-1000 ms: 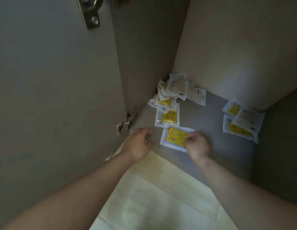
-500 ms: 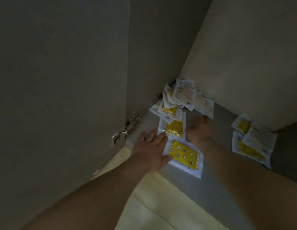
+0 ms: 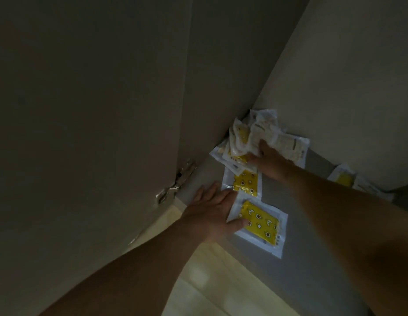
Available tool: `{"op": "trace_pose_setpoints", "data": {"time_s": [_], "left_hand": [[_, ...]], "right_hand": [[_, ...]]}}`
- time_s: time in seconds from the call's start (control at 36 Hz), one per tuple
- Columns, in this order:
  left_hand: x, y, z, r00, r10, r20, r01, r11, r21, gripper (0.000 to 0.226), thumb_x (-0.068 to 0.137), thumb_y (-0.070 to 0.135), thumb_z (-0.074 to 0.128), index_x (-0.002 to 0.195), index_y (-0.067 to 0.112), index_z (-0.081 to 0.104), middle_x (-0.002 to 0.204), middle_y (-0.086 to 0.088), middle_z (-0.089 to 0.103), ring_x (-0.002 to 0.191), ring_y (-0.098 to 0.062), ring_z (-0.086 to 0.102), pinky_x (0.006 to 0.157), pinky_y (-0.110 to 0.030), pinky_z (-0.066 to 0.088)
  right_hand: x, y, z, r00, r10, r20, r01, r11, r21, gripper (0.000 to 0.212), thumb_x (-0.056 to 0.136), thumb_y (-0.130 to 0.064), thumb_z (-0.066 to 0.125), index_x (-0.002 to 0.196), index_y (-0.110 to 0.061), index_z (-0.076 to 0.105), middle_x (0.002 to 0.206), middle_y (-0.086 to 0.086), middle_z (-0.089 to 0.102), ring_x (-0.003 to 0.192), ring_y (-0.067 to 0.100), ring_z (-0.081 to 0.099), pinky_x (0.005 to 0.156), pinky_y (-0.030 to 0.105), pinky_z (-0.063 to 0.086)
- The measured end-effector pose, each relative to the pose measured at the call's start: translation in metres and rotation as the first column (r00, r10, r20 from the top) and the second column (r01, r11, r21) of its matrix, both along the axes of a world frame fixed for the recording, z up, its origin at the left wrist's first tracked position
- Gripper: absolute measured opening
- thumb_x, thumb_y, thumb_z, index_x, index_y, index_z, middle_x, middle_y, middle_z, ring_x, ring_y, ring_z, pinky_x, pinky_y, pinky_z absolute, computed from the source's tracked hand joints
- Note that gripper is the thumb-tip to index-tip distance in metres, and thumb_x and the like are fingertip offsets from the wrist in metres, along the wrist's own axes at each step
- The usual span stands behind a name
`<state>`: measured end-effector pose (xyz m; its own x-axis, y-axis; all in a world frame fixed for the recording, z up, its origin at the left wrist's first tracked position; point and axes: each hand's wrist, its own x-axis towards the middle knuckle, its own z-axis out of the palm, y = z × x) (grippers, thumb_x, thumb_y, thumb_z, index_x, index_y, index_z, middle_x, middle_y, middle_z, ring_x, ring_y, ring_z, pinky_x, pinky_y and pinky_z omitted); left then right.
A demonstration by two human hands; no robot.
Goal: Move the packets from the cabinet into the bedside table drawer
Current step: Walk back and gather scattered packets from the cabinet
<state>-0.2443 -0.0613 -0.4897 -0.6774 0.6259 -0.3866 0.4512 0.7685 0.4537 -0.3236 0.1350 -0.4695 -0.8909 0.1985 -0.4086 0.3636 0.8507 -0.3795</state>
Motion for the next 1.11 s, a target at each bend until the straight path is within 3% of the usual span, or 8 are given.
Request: {"op": "trace_pose_setpoints", "data": {"time_s": [0.33, 0.44, 0.56, 0.67, 0.78, 0.86, 0.94, 1.11], "left_hand": [[0.03, 0.012, -0.008, 0.97, 0.021, -0.241, -0.063, 0.984, -0.166, 0.063, 0.094, 0.06, 0.021, 0.148, 0.041, -0.007, 0.157, 0.009, -0.017, 0.143, -0.025, -0.022, 0.114, -0.047, -0.015], [0.043, 0.013, -0.014, 0.917, 0.096, -0.387, -0.146, 0.984, -0.102, 0.066, 0.087, 0.061, 0.017, 0.144, 0.033, 0.033, 0.152, -0.004, 0.03, 0.141, -0.034, 0.018, 0.109, -0.055, 0.002], [0.059, 0.007, -0.029, 0.793, 0.216, -0.57, -0.205, 0.975, 0.085, 0.052, 0.078, 0.052, 0.038, 0.1, 0.016, 0.069, 0.098, -0.011, 0.063, 0.098, -0.031, 0.045, 0.09, -0.05, 0.032], [0.069, 0.006, -0.026, 0.72, 0.227, -0.656, -0.213, 0.972, 0.102, 0.048, 0.077, 0.048, 0.04, 0.087, 0.008, 0.064, 0.091, -0.015, 0.061, 0.09, -0.03, 0.041, 0.084, -0.046, 0.032], [0.056, 0.007, -0.02, 0.798, 0.099, -0.594, -0.041, 0.993, 0.111, 0.055, 0.081, 0.055, 0.037, 0.121, 0.02, 0.049, 0.131, -0.014, 0.048, 0.125, -0.035, 0.033, 0.1, -0.049, 0.032], [0.041, 0.01, -0.017, 0.895, -0.172, -0.411, 0.144, 0.985, -0.099, 0.084, 0.07, 0.079, 0.01, 0.147, 0.044, 0.008, 0.159, 0.0, 0.002, 0.144, -0.028, -0.014, 0.113, -0.056, 0.006], [0.03, 0.011, -0.016, 0.947, -0.22, -0.234, 0.159, 0.954, -0.252, 0.093, 0.059, 0.09, 0.014, 0.138, 0.054, -0.021, 0.153, 0.007, -0.03, 0.138, -0.027, -0.033, 0.111, -0.053, -0.013], [0.018, 0.019, -0.005, 0.966, -0.19, -0.177, 0.135, 0.95, -0.282, 0.097, 0.068, 0.085, 0.041, 0.142, 0.053, -0.013, 0.155, 0.01, -0.025, 0.14, -0.027, -0.028, 0.111, -0.055, -0.013]], "right_hand": [[0.115, 0.017, -0.01, 0.997, 0.054, 0.056, -0.066, 0.964, 0.258, 0.065, 0.095, -0.058, 0.027, 0.15, -0.03, 0.008, 0.159, -0.011, 0.0, 0.145, 0.015, -0.001, 0.115, 0.044, 0.002], [0.156, 0.01, -0.018, 1.0, 0.002, -0.012, 0.002, 0.962, 0.271, 0.07, 0.09, -0.065, 0.025, 0.149, -0.031, 0.015, 0.158, -0.012, 0.006, 0.145, 0.014, 0.001, 0.116, 0.042, 0.003], [0.198, -0.006, -0.023, 0.992, -0.016, -0.125, 0.054, 0.952, 0.3, 0.098, 0.063, -0.075, 0.007, 0.139, -0.022, 0.041, 0.149, -0.001, 0.032, 0.142, 0.019, 0.012, 0.113, 0.042, 0.007], [0.217, -0.02, -0.027, 0.944, -0.001, -0.331, 0.118, 0.935, 0.334, 0.064, 0.071, -0.061, 0.04, 0.091, -0.006, 0.068, 0.113, 0.016, 0.062, 0.121, 0.029, 0.036, 0.1, 0.048, 0.023], [0.201, -0.013, -0.02, 0.939, -0.136, -0.315, 0.225, 0.938, 0.265, 0.081, 0.08, -0.067, 0.031, 0.141, -0.014, 0.037, 0.155, 0.016, 0.018, 0.144, 0.029, 0.008, 0.115, 0.046, 0.006], [0.181, -0.003, -0.021, 0.974, -0.177, -0.142, 0.2, 0.965, 0.172, 0.076, 0.088, -0.066, 0.034, 0.15, -0.034, 0.003, 0.157, 0.004, -0.016, 0.144, 0.022, -0.018, 0.116, 0.047, -0.007], [0.166, 0.015, -0.023, 0.971, -0.213, -0.112, 0.234, 0.948, 0.218, 0.073, 0.089, -0.067, 0.028, 0.149, -0.036, 0.0, 0.158, 0.003, -0.016, 0.144, 0.024, -0.017, 0.115, 0.051, -0.004], [0.156, 0.102, -0.014, 0.908, -0.376, -0.183, 0.417, 0.791, 0.447, 0.079, 0.09, -0.066, 0.03, 0.15, -0.023, 0.002, 0.157, 0.014, 0.001, 0.143, 0.04, 0.004, 0.112, 0.057, 0.009]]}}
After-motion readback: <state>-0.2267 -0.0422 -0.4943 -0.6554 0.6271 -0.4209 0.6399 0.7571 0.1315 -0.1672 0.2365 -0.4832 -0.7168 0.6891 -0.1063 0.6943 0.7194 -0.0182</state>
